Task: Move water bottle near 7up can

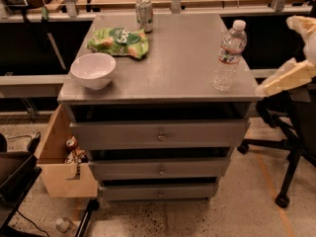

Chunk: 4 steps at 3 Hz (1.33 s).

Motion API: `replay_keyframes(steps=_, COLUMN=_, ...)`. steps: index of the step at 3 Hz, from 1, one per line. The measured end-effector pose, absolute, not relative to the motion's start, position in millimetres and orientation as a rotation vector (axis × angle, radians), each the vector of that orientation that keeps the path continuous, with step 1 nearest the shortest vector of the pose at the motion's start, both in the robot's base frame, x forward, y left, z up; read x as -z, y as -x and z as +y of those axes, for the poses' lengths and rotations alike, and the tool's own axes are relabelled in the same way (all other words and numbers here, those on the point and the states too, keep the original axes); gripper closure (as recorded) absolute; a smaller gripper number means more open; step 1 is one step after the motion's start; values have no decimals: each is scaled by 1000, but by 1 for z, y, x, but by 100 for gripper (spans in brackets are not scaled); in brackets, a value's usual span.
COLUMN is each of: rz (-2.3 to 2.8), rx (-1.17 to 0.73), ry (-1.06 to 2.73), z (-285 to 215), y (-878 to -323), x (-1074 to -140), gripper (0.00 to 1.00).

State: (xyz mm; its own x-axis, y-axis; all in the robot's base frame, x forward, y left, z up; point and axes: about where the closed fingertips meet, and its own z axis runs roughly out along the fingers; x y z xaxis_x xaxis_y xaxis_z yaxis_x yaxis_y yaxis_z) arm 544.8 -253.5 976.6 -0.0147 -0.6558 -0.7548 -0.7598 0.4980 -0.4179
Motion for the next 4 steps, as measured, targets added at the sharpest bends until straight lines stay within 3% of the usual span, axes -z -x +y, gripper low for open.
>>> replay_keyframes(steps=2, rz=1656, rx=-480, ry=959, z=-252, y=-574, x=-962, gripper=0)
replay_keyframes(steps=4, rz=1646, rx=-612, ry=880, z=-250, y=-578, x=-957, gripper=0)
